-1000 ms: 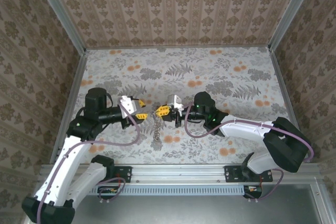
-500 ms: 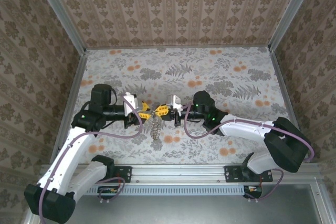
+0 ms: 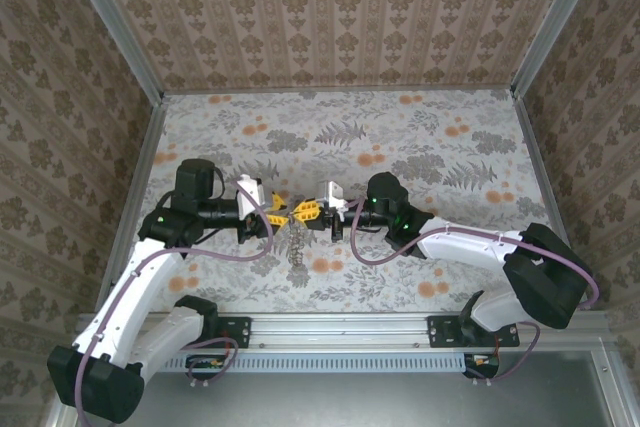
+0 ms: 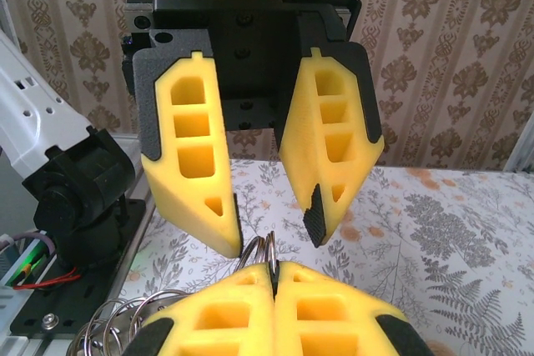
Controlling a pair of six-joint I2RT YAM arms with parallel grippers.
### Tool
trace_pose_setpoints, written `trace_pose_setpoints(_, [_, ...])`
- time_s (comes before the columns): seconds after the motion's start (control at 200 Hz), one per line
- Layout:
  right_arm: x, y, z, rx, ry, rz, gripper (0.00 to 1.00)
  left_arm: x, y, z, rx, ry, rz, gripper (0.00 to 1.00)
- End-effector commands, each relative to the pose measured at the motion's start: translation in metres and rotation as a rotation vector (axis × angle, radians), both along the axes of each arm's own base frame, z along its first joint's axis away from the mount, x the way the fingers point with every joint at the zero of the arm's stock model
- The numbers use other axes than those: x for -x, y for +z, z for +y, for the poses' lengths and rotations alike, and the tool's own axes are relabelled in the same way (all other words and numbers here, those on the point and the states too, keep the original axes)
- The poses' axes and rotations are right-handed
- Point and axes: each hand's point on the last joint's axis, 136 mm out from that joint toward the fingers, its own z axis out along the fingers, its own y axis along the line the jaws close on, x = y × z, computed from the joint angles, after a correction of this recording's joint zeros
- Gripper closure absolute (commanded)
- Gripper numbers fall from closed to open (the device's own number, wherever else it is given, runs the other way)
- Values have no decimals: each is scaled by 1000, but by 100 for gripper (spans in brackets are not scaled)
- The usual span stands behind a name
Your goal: Put the keys on the keyring
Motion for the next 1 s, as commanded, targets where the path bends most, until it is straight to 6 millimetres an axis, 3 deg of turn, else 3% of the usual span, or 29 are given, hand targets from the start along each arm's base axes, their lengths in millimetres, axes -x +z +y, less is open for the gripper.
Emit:
trace_pose_setpoints(0.0, [9,34,3,-71,41,-86,100,4,3,-4,22,-36,-21,70])
trace_pose_setpoints(0.325, [8,38,3,-96,31,-77,100,8,-8,-5,11,-45,-5,71])
trace_pose_setpoints(0.45, [9,37,2,-93,32,-75,100,10,-13,-4,2,-47,8,78])
trace_pose_setpoints(0.69, [12,31,4,-64,55,-72,100,9,1,-6,24,-54,-40,99])
trace_pose_setpoints(0.795, [10,15,5,10,51,-71,100,8,4,-4,12,-48,-61,100])
trace_pose_setpoints(0.83, [13,22,1,27,52,-94,95,7,3,-3,0,-41,-65,100])
trace_pose_setpoints(0.92, [16,8,-5,145,58,-124,81,7,0,0,-49,-28,-65,100])
trace_pose_setpoints(0.995, [19,-5,-12,253,69,-140,77,10,-3,2,-91,-32,-66,100])
